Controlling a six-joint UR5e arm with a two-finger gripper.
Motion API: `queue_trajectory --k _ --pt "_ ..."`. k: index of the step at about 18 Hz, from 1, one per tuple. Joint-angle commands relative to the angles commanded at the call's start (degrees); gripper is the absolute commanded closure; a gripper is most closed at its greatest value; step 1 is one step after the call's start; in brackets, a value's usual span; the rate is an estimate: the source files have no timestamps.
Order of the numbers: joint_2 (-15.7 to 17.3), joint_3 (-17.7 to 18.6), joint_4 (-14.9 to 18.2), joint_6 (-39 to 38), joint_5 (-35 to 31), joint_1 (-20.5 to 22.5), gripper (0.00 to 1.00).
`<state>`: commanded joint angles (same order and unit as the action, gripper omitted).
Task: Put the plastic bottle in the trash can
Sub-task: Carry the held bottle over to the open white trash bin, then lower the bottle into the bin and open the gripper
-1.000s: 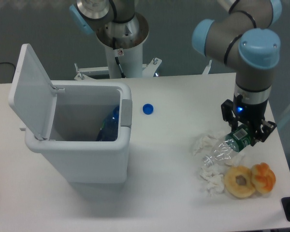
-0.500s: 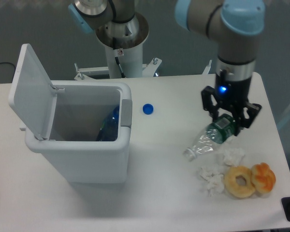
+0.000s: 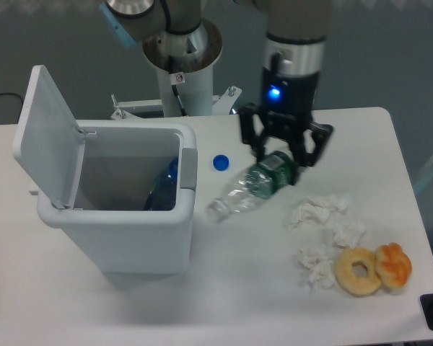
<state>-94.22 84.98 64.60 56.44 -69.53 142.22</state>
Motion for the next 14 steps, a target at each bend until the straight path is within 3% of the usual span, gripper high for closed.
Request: queue_trajectory --k 4,14 --pt "0.44 1.06 -0.35 -5.37 0.62 -5.37 0.32" --pt "0.26 5.1 -1.06 -6.0 0.8 -10.91 0.25"
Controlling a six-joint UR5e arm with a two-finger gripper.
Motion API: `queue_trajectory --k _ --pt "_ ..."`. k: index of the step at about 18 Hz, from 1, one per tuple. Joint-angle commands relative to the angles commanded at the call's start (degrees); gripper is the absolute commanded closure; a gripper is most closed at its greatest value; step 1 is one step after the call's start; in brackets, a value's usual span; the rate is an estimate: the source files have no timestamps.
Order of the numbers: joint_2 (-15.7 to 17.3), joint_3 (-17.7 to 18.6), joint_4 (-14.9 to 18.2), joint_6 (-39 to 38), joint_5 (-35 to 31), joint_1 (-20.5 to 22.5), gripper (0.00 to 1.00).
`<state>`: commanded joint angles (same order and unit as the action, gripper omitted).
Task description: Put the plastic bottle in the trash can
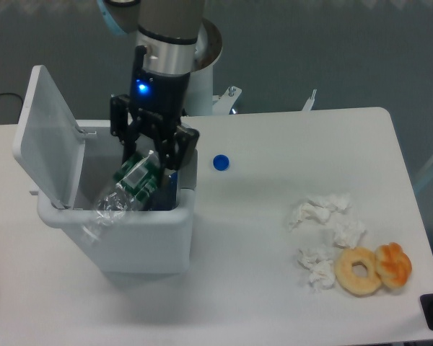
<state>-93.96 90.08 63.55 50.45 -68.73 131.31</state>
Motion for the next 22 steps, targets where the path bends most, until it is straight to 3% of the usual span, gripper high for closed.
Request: queue_trajectory --k 6,11,14,16,22 --pt "0.44 0.09 -0.18 0.53 -0.09 -0.09 0.24" --pt "1.05 0.36 0.0 0.53 -0.35 -0.35 0.0" --pt "0.88 -0.34 -0.53 0.88 -0.44 0.78 0.0" --pt "0.88 -0.61 -1.14 5.42 -0.09 4.81 0.0" --pt "0.44 -2.8 -1.67 3.51 0.0 15.36 0.0"
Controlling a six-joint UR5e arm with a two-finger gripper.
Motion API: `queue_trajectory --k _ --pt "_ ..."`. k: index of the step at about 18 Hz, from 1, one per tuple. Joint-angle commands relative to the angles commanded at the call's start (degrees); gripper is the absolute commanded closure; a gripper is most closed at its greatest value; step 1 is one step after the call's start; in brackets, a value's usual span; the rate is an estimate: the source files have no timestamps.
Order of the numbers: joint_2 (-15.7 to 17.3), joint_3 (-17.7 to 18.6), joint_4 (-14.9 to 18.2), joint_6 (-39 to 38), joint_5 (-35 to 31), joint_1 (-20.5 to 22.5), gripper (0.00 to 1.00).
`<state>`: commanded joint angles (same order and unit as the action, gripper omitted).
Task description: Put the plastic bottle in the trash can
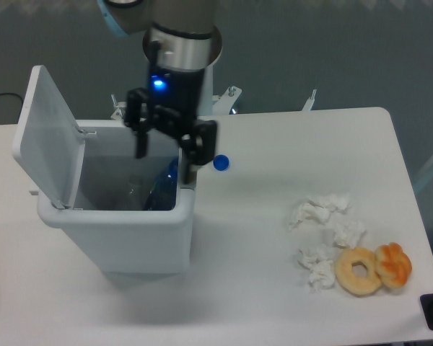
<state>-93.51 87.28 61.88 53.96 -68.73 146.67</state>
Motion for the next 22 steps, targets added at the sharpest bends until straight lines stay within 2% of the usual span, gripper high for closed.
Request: queue_trajectory --k 3,5,7,12,18,22 --pt "-2.89 -1.23 -0.26 1.4 -0.09 5.54 0.0" --pt "-4.56 -1.94 -0.26 6.92 -0.7 8.27 0.0" --pt "-6.76 -1.41 -0.17 10.01 -4.02 9.86 0.0" --pt "-10.36 0.87 0.09 22.14 -9.39 10.74 0.0" --pt "-14.94 0.88 0.44 22.94 -15.81 8.38 0.0" --pt "-16.08 0.26 2.2 22.94 -17.23 8.28 0.0"
